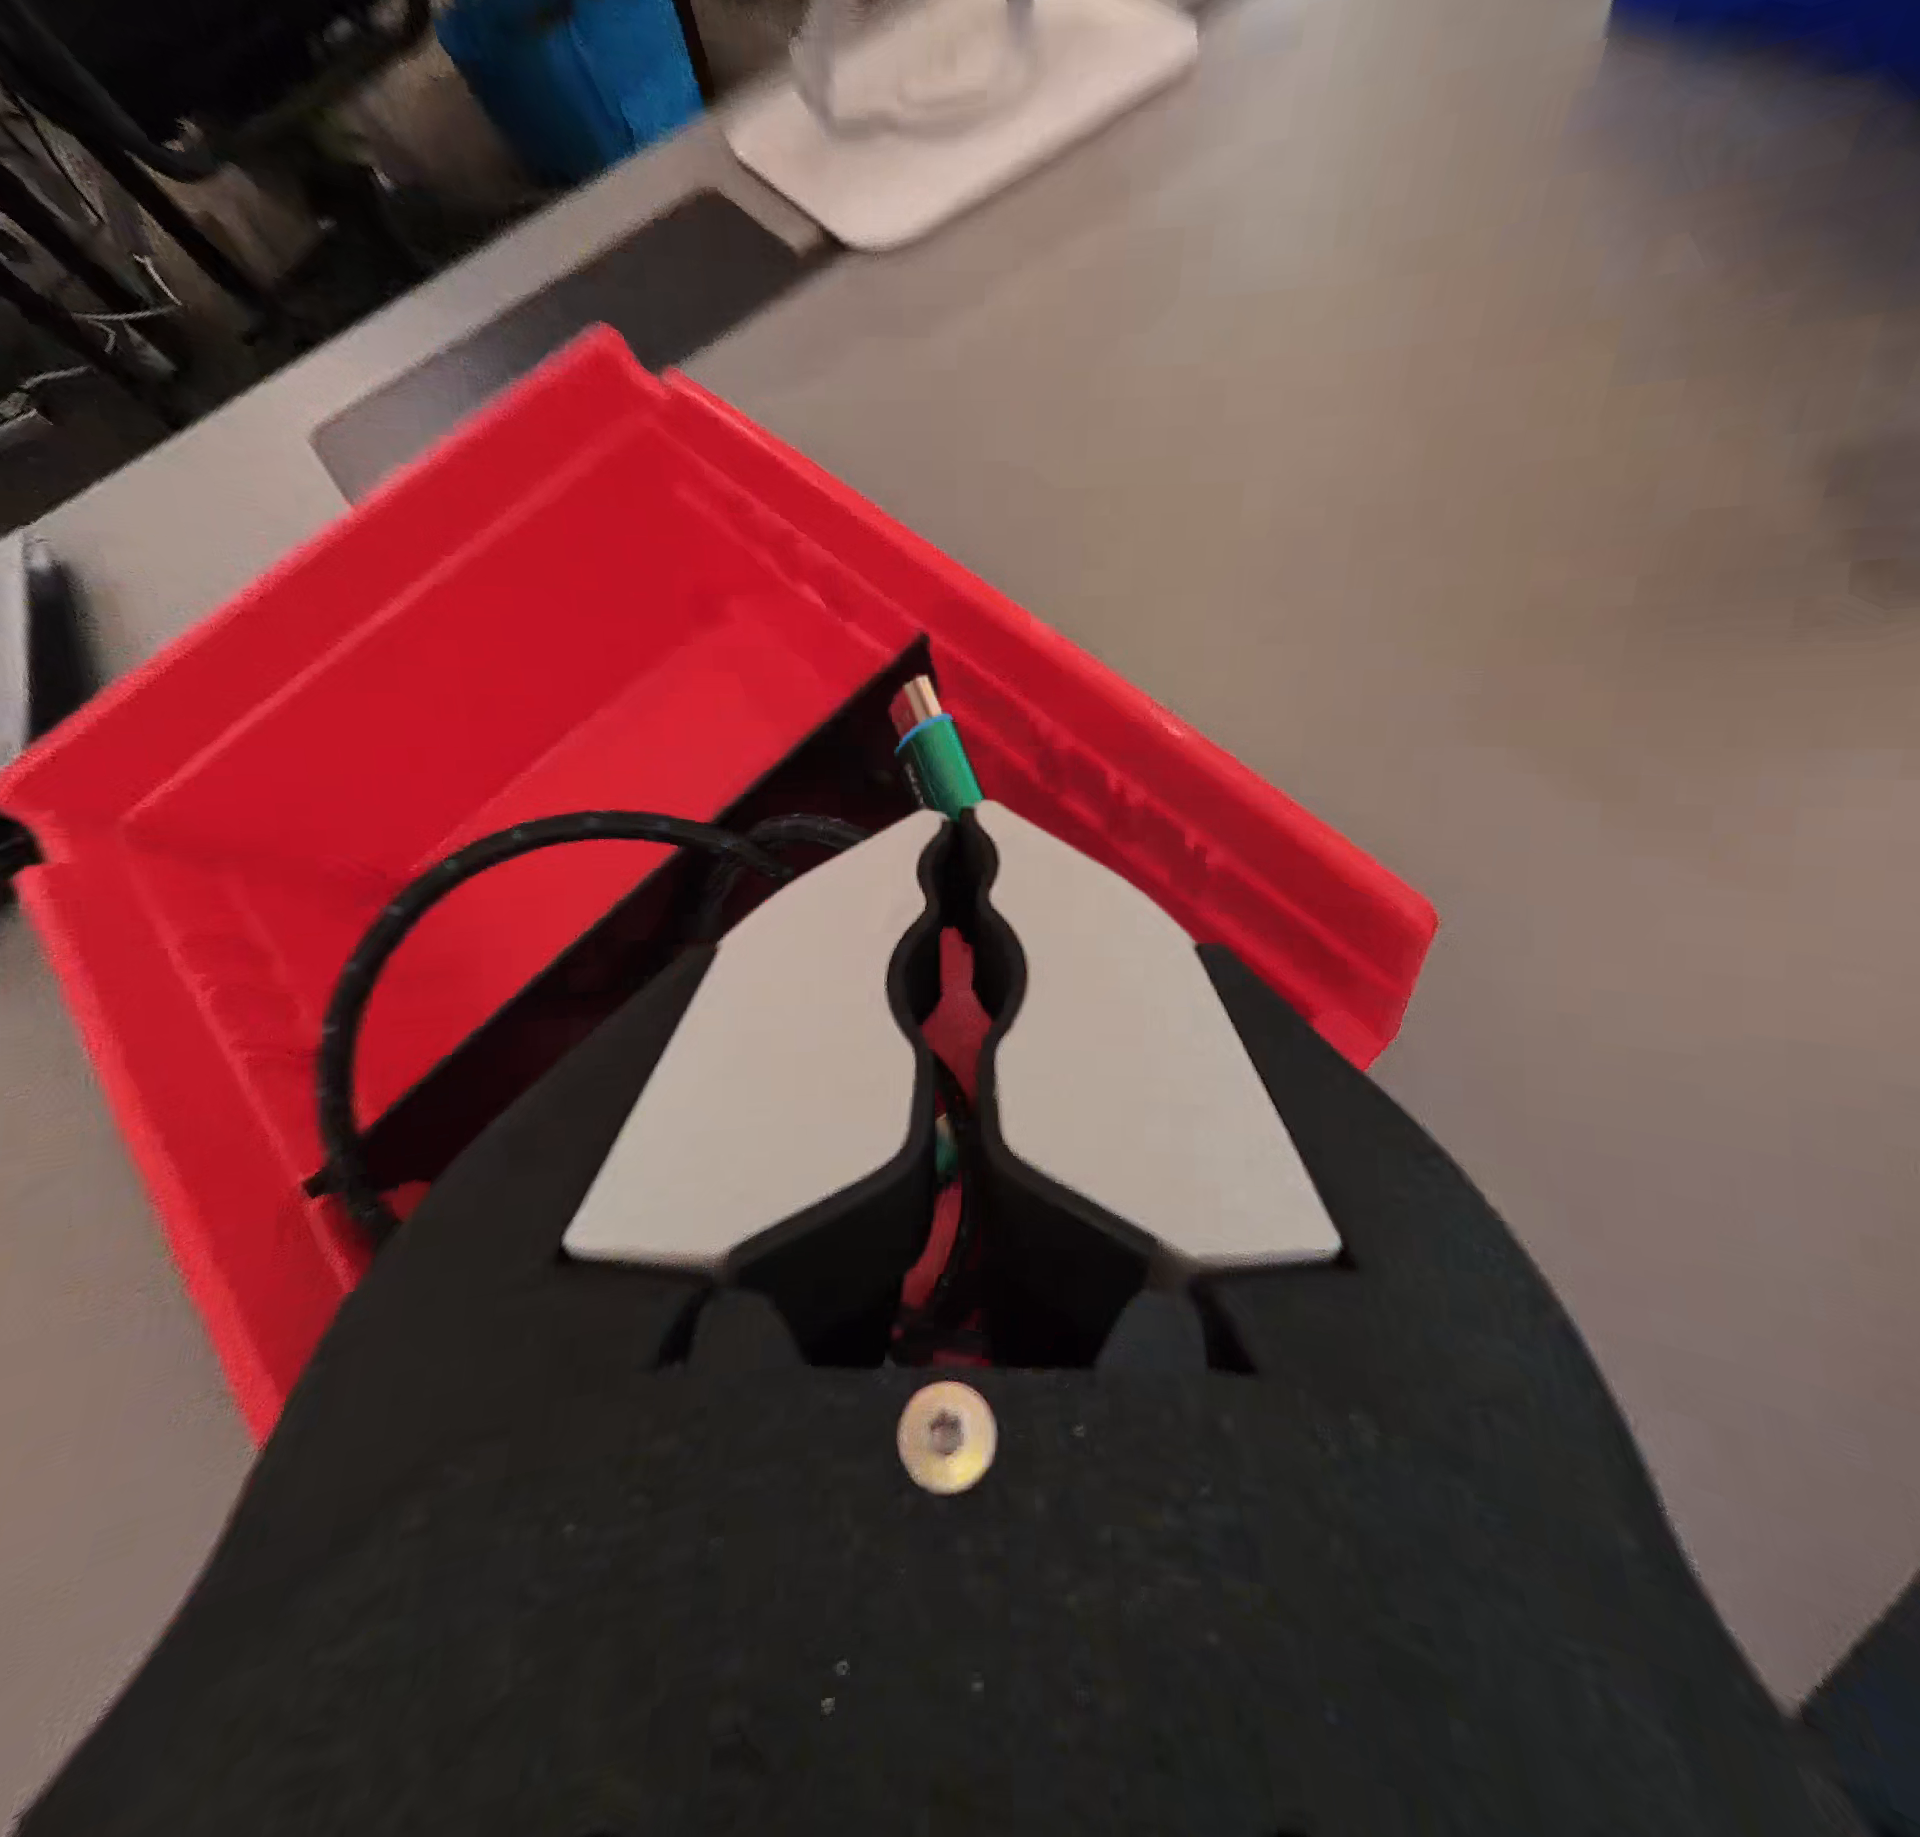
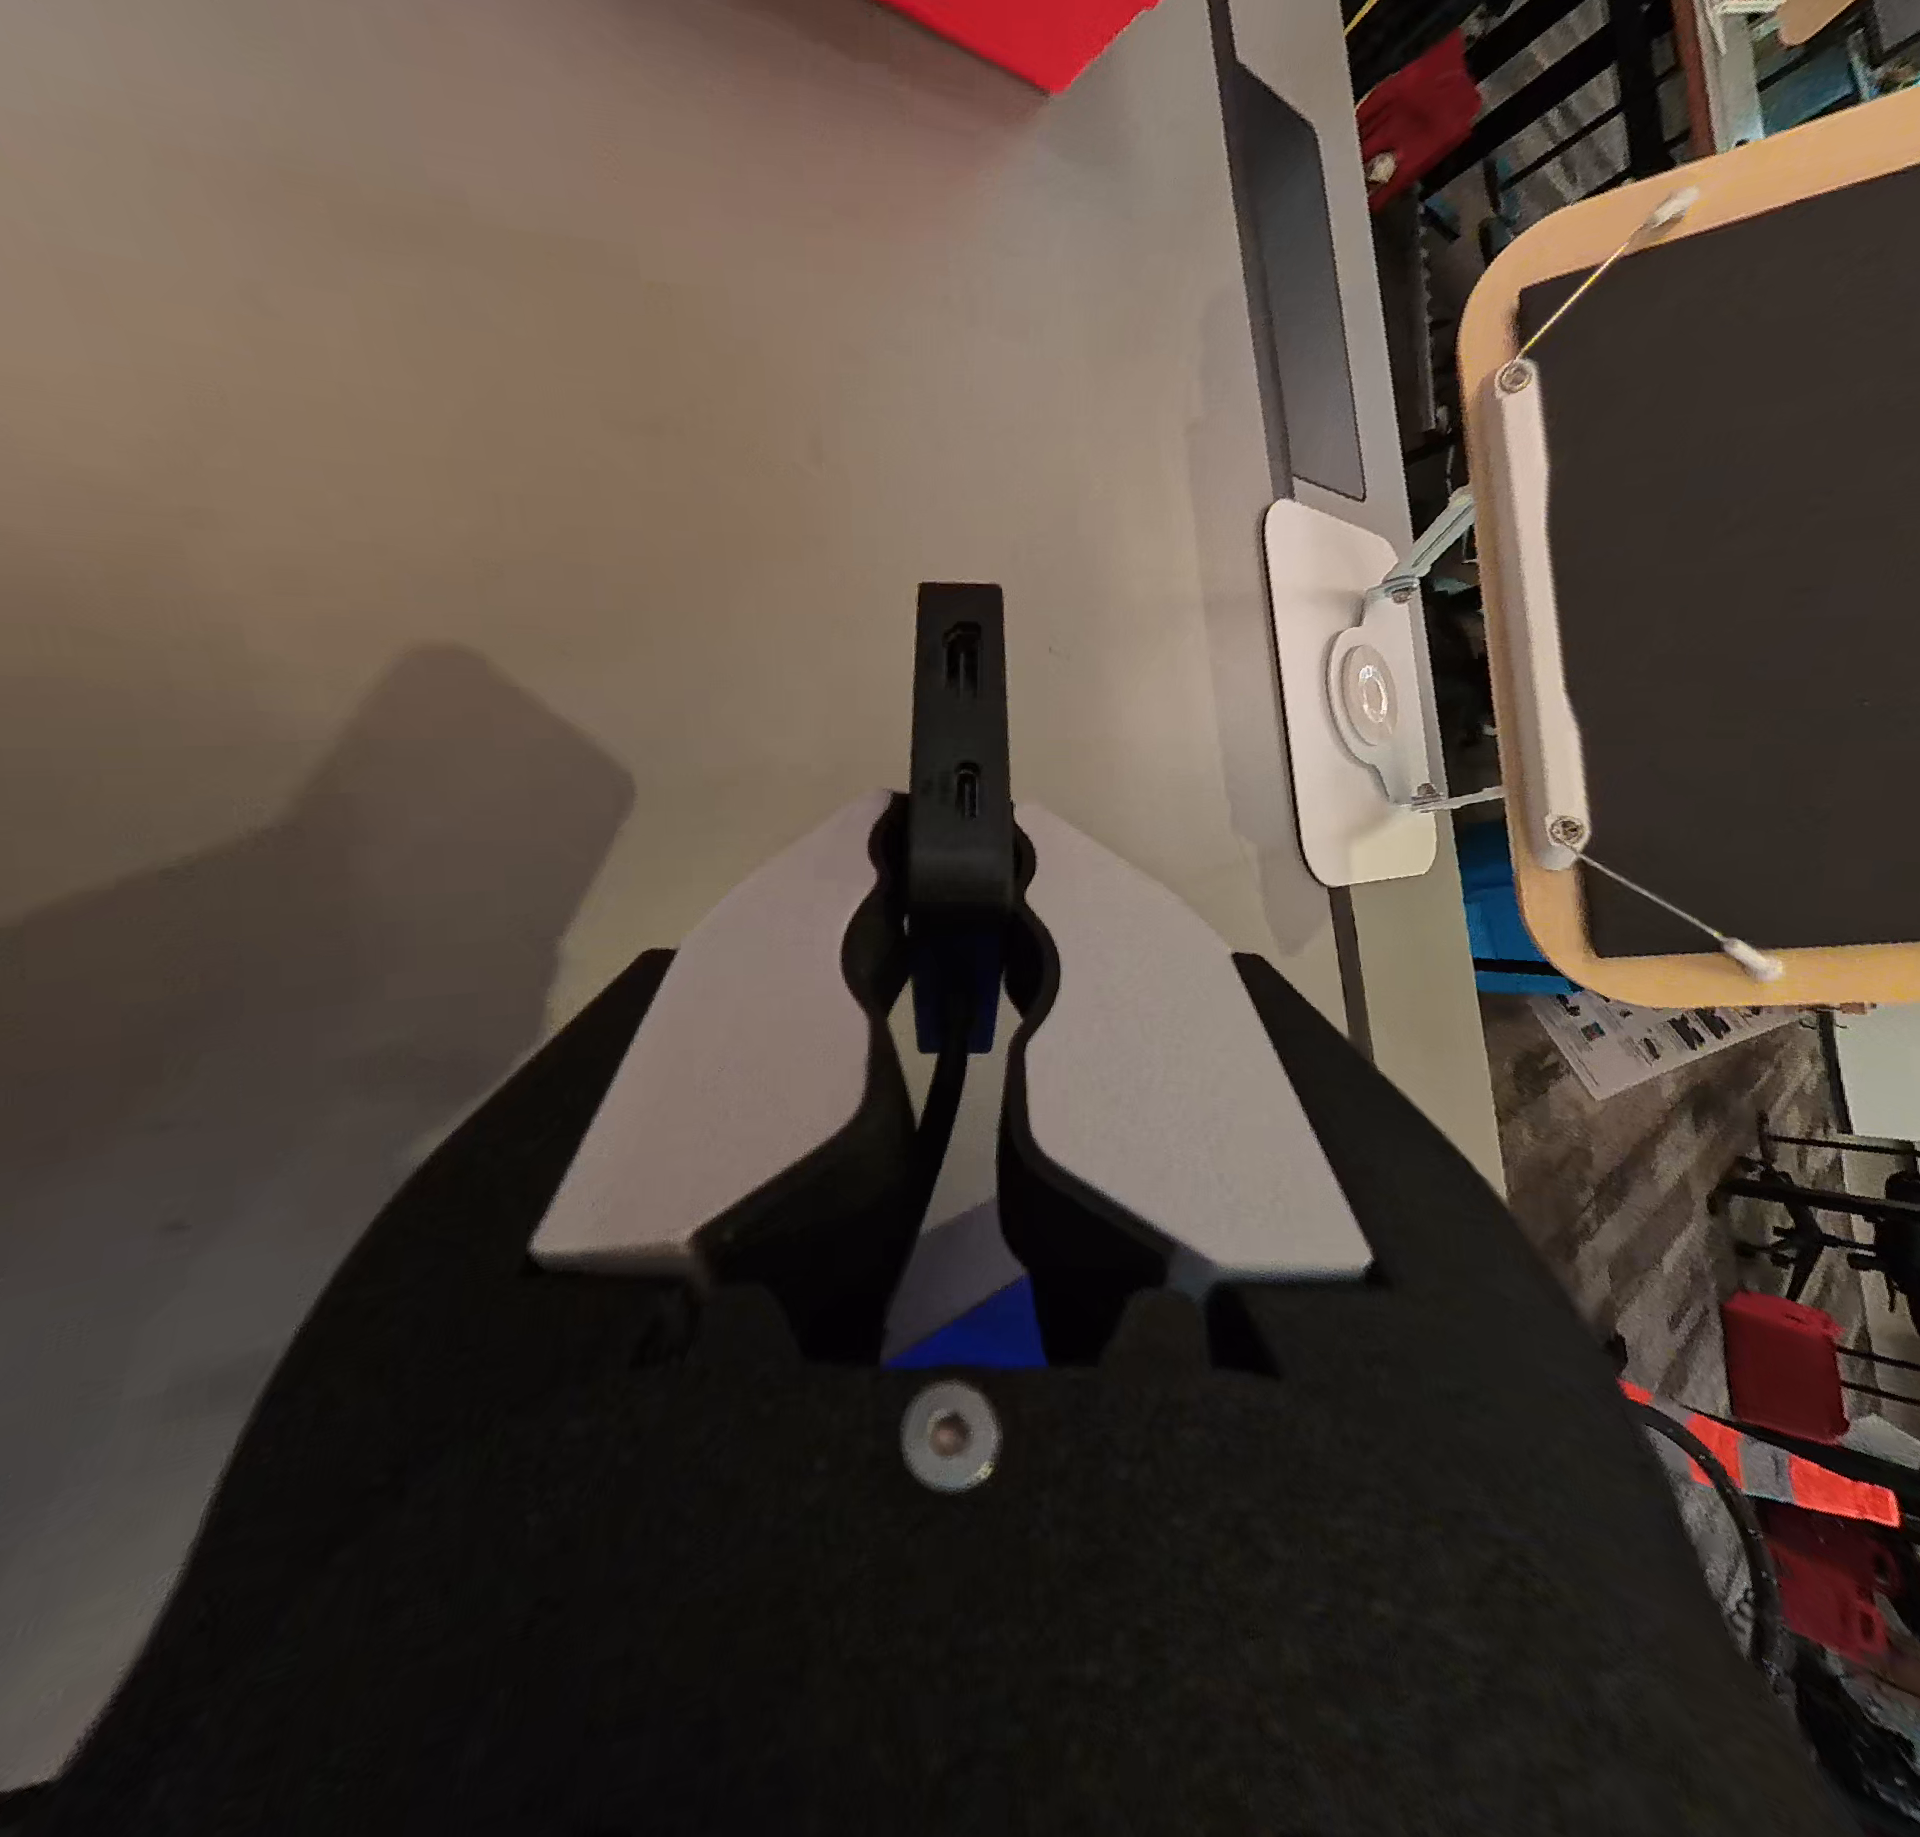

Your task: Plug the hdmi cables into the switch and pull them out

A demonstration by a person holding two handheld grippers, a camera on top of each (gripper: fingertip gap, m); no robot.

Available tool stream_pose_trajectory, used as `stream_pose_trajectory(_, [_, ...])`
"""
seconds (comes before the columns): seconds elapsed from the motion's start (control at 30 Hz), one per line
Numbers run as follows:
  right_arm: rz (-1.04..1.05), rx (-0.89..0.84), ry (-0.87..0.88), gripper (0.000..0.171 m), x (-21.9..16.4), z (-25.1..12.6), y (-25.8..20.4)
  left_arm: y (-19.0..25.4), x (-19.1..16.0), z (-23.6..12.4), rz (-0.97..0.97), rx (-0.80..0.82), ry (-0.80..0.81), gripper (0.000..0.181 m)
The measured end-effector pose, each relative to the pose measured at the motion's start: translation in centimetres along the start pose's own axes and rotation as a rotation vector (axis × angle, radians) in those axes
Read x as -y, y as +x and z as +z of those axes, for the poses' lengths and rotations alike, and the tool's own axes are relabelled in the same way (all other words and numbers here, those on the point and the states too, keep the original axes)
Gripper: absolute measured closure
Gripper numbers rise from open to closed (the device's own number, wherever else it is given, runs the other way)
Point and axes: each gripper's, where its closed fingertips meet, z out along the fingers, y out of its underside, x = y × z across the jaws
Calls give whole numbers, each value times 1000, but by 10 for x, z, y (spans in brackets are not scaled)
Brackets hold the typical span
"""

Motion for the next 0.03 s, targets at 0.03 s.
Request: stream_pose_trajectory(0.03, [0, -3, 9, 156, 2, -2, 1, -6, 8, -9, -41, -6, 43, 181])
